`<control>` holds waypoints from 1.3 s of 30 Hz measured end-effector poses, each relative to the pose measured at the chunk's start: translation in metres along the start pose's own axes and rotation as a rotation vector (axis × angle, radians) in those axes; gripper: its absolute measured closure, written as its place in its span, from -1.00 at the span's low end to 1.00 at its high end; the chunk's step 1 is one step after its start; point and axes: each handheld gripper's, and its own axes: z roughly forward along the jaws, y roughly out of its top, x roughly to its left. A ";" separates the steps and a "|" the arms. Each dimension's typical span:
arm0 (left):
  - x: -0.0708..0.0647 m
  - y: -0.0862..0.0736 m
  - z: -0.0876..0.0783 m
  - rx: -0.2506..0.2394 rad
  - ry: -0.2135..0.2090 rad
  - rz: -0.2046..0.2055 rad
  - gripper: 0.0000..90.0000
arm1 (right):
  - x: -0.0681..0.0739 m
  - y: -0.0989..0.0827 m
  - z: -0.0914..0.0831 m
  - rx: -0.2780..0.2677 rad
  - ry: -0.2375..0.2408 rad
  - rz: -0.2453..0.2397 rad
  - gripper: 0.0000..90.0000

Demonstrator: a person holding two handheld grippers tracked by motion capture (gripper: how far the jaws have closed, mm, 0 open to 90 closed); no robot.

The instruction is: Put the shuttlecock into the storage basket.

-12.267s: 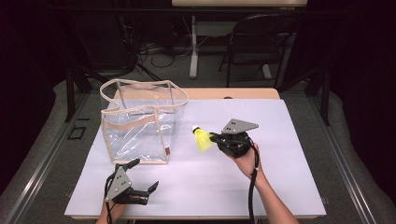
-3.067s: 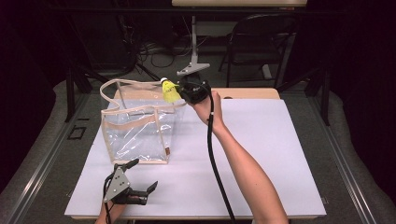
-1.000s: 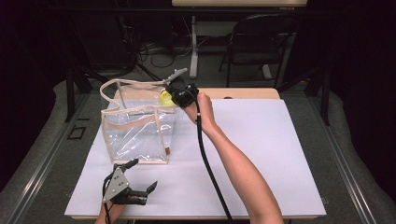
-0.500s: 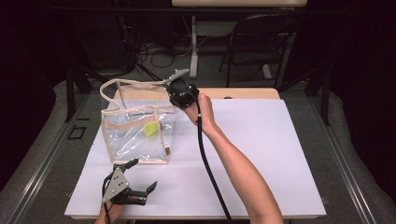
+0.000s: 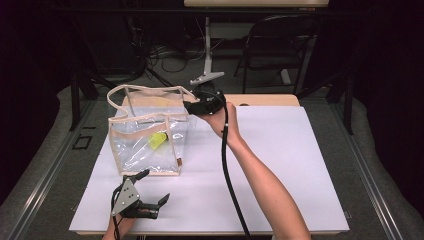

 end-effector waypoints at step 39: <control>-0.002 -0.001 -0.001 -0.003 -0.016 0.008 -1.00 | -0.011 -0.076 -0.078 -0.019 0.057 -0.007 -0.92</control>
